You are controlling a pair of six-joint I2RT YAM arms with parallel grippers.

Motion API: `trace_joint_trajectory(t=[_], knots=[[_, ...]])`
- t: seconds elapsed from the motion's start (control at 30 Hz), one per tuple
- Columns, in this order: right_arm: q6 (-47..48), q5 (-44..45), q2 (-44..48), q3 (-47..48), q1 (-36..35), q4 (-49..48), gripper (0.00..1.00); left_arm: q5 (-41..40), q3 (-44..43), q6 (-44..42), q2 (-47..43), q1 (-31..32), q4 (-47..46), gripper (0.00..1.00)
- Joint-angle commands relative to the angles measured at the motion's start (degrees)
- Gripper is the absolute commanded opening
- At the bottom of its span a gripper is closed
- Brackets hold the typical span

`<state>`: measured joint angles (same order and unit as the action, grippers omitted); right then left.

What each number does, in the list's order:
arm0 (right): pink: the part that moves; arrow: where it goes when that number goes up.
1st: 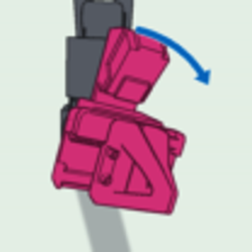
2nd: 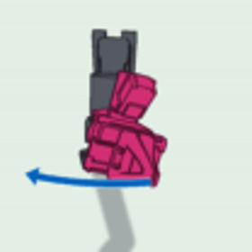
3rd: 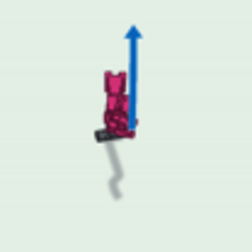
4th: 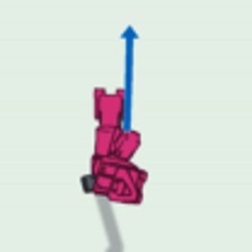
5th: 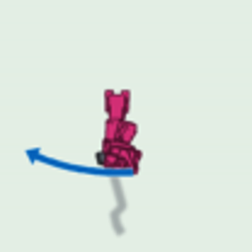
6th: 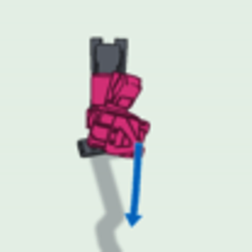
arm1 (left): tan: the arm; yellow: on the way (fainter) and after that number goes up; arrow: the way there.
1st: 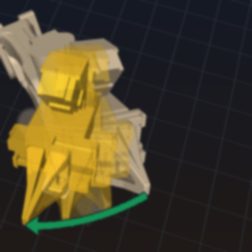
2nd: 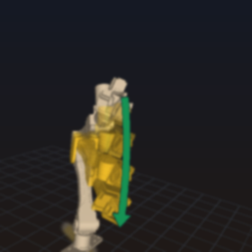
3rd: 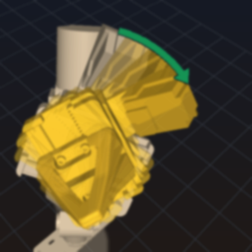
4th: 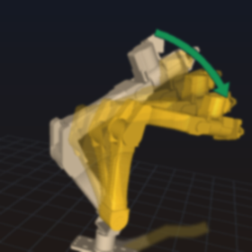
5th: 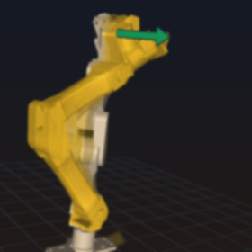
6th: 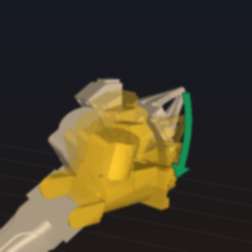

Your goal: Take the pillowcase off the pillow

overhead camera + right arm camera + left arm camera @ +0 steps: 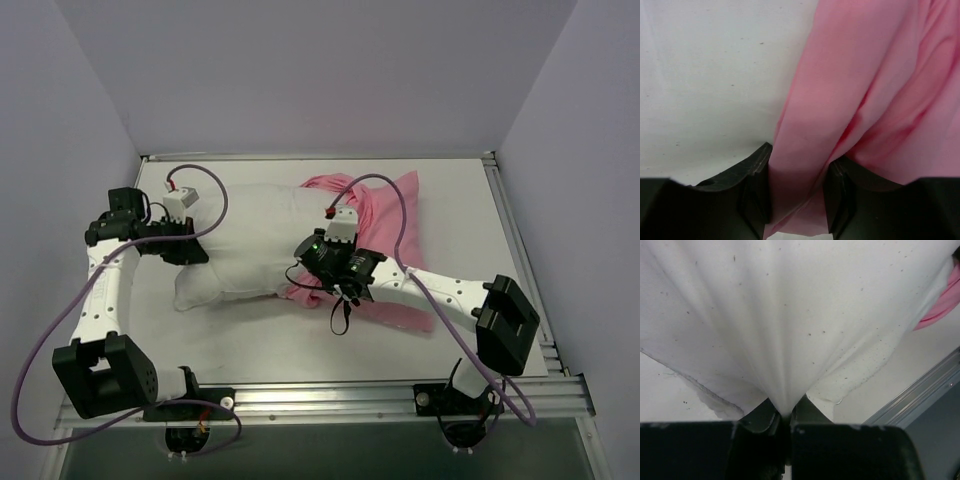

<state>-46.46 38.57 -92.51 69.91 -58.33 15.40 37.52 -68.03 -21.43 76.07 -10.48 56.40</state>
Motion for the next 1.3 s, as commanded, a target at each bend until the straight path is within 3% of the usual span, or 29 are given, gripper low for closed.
trace_joint_trajectory(t=[0.0,0.1,0.17,0.33,0.47,0.6,0.73,0.9,1.0,1.07,1.1,1.17,1.27], knots=[[-3.9,1.3,2.7,-5.5,2.7,-2.2,0.34,4.3,-7.6,3.7,-4.2,-2.2,-2.4,0.02],[-5.5,1.3,6.2,-10.2,3.6,-2.1,0.09,5.1,-12.6,7.4,-4.3,-5.8,-2.4,0.02],[-6.0,1.6,7.7,-12.2,4.3,-1.7,0.00,5.3,-16.7,8.6,-3.8,-7.4,-2.1,0.02],[-6.3,2.8,13.7,-20.1,9.9,0.3,0.00,5.9,-24.7,13.3,-3.8,-12.2,-4.1,0.02],[-1.4,1.5,19.9,-26.6,21.6,-0.7,0.00,7.5,-33.5,17.0,-2.0,-17.3,-4.9,0.02],[6.4,-3.1,26.1,-29.9,37.4,-5.1,0.00,14.8,-42.4,26.8,1.1,-26.2,-10.1,0.02],[13.0,-9.9,22.9,-30.1,53.2,-11.2,0.00,21.8,-50.3,32.5,5.7,-33.9,-13.0,0.02],[16.0,-15.1,16.2,-26.8,67.4,-14.8,0.00,20.8,-54.6,28.7,7.5,-38.0,-10.6,0.02],[16.8,-18.2,15.4,-25.4,71.1,-17.8,0.00,21.3,-53.2,23.6,7.1,-37.1,-7.6,0.02],[17.7,-21.4,16.4,-24.8,65.8,-18.5,0.00,19.5,-50.7,17.9,5.7,-33.8,-1.4,0.02],[17.6,-21.5,17.4,-24.2,62.9,-18.6,0.00,16.9,-47.5,10.4,5.1,-31.2,1.7,0.02],[15.5,-22.7,17.4,-23.8,55.1,-18.0,0.00,12.5,-42.0,5.4,2.2,-20.8,4.9,0.02],[10.4,-24.8,17.3,-23.8,51.3,-16.6,0.00,6.0,-31.8,2.1,-0.5,-7.6,4.9,0.06]])
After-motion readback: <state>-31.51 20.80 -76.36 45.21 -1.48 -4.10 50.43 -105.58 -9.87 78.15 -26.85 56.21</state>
